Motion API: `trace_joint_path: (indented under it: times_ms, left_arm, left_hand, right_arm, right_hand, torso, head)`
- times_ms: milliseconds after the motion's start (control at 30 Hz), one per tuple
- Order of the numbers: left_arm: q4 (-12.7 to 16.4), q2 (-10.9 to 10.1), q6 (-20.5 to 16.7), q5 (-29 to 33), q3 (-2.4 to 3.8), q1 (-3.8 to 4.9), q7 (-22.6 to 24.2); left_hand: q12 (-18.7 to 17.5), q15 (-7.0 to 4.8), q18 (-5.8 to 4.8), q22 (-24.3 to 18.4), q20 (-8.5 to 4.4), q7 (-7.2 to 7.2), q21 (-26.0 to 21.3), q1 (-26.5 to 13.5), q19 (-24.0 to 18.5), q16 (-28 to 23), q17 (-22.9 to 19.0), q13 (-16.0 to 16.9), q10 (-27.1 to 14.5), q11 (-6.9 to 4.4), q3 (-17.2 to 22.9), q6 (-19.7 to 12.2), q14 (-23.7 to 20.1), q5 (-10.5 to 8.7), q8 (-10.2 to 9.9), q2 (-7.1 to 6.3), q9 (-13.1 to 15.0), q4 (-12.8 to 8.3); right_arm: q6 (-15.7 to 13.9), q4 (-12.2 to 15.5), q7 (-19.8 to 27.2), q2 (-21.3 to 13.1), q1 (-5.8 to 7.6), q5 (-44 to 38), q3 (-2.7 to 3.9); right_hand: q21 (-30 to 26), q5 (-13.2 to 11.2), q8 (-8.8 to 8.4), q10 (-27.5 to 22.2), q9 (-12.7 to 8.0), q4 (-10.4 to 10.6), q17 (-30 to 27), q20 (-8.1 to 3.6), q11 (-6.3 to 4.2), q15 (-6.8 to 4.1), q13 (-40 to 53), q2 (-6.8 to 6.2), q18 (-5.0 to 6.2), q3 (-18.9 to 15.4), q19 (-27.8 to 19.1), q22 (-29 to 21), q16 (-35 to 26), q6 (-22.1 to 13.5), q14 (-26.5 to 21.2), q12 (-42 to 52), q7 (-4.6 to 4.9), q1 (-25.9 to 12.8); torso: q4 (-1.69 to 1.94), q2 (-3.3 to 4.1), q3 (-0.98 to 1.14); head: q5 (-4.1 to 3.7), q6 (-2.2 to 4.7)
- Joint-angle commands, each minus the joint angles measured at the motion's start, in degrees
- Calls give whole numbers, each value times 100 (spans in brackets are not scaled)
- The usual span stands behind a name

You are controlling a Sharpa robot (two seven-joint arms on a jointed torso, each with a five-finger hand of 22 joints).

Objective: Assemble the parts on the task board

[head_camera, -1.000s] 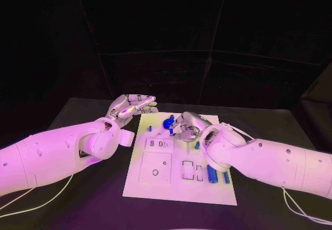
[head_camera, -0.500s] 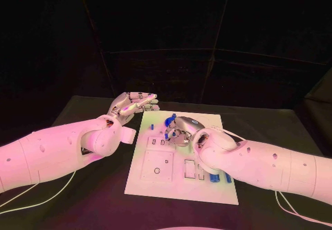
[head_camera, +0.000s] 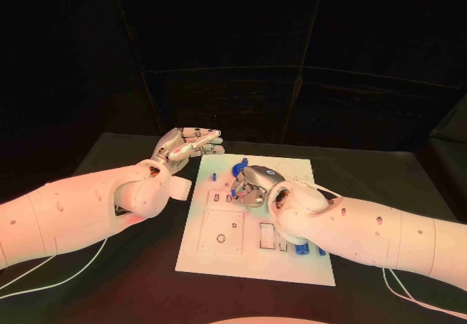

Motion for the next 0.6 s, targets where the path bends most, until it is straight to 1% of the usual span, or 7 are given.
trace_joint_path:
  times_ms: [33, 133, 267, 500, 600]
  left_arm:
    - [-6, 12, 90, 21, 6, 11, 22]
    - [-15, 19, 98, 21, 6, 11, 18]
    - [-25, 27, 103, 21, 6, 11, 15]
    - [-39, 42, 110, 21, 5, 10, 10]
    - [-45, 46, 111, 21, 5, 9, 9]
  left_hand:
    - [-21, 12, 41, -9, 5, -8, -20, 44, 35, -22, 5, -7, 39, 15, -11, 47, 36, 5, -23, 10, -8, -36]
    - [-21, 12, 41, -9, 5, -8, -20, 44, 35, -22, 5, -7, 39, 15, -11, 47, 36, 5, -23, 10, -8, -36]
    - [-21, 12, 41, -9, 5, -8, -20, 44, 35, -22, 5, -7, 39, 15, -11, 47, 36, 5, -23, 10, -8, -36]
    - [-21, 12, 41, -9, 5, -8, -20, 44, 35, -22, 5, -7, 39, 15, -11, 47, 36, 5, -23, 10, -8, -36]
    - [-21, 12, 41, -9, 5, -8, -20, 44, 35, -22, 5, -7, 39, 15, -11, 47, 36, 5, -23, 10, -8, -36]
  right_arm:
    - [85, -8, -7, 19, -5, -86, 0]
    - [128, -31, -14, 24, -14, -87, -1]
    - [194, -68, -23, 28, -18, -87, -2]
    - [241, -112, -16, 47, -38, -87, -4]
    - [257, -120, -16, 52, -47, -87, -4]
  right_hand:
    - [11, 40, 37, -14, 64, 31, 1011, -44, 4, -31, 91, 10, -33, 59, 1, -7, -1, 45, 475, -18, -11, -42]
    - [11, 40, 37, -14, 64, 31, 1011, -44, 4, -31, 91, 10, -33, 59, 1, -7, -1, 45, 475, -18, -11, -42]
    - [8, 35, 31, -17, 66, 31, 1004, -42, 6, -29, 88, -10, -33, 66, -1, -11, -5, 44, 474, -23, -10, -70]
    - [9, 33, 30, -15, 67, 31, 1004, -41, 7, -29, 92, -17, -33, 67, 0, -9, -5, 45, 474, -20, -10, -80]
    - [9, 33, 30, -15, 67, 31, 1004, -41, 7, -29, 92, -17, -33, 67, 0, -9, -5, 45, 474, -20, -10, -80]
  torso:
    - [-7, 2, 4]
    - [-4, 2, 2]
    - [-1, 1, 1]
    - [0, 5, 4]
    - [-6, 0, 4]
  head:
    - [4, -6]
    - [-6, -9]
    - [2, -30]
    - [6, -44]
    - [6, -53]
